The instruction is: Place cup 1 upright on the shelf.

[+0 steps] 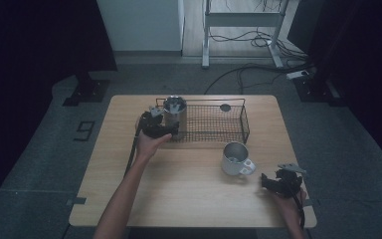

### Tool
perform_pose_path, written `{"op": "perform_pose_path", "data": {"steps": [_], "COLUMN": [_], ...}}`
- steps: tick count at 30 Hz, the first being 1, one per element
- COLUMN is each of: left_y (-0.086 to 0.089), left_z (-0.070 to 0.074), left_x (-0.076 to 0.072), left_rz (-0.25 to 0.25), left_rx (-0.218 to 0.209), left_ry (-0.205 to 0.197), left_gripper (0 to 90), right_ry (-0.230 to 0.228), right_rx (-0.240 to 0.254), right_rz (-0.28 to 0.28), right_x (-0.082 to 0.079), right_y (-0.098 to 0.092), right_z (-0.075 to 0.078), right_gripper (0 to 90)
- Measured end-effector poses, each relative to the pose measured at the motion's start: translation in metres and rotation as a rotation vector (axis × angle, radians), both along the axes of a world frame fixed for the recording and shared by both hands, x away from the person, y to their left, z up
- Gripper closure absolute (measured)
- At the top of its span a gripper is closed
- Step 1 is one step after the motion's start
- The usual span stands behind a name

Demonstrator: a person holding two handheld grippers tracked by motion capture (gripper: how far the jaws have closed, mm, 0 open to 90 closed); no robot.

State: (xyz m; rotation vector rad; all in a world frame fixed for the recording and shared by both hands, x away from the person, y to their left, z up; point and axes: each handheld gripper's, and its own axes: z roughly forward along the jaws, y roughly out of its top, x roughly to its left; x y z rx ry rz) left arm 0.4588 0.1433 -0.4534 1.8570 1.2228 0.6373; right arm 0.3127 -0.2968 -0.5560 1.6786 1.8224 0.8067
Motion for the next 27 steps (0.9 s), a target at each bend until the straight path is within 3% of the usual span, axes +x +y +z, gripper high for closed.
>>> {"op": "perform_pose_path", "data": {"steps": [4,12,16,27], "left_y": [0.003,0.009,0.012,0.026], "left_z": [0.000,-0.004,-0.006,-0.015], "left_x": [-0.008,-0.039,-0.053,-0.087], "left_rz": [-0.004,-0.006,-0.005,-0.023], "left_rx": [-0.003,0.031,0.028,0.008], "left_ry": [0.009,-0.056,-0.074,-0.073], "left_gripper": [5.8,12.7,13.9,14.5], "right_ry": [0.000,0.002,0.002,0.001], "right_rx": [0.000,0.001,0.001,0.001], "right_rz": [0.000,-0.002,-0.001,-0.001], "right_x": [0.000,0.000,0.000,0.000], "right_y": [0.000,0.000,0.000,0.000], "right_z": [0.000,0.000,0.000,0.000], "right_gripper": [8.9,9.0,9.0,9.0]}}
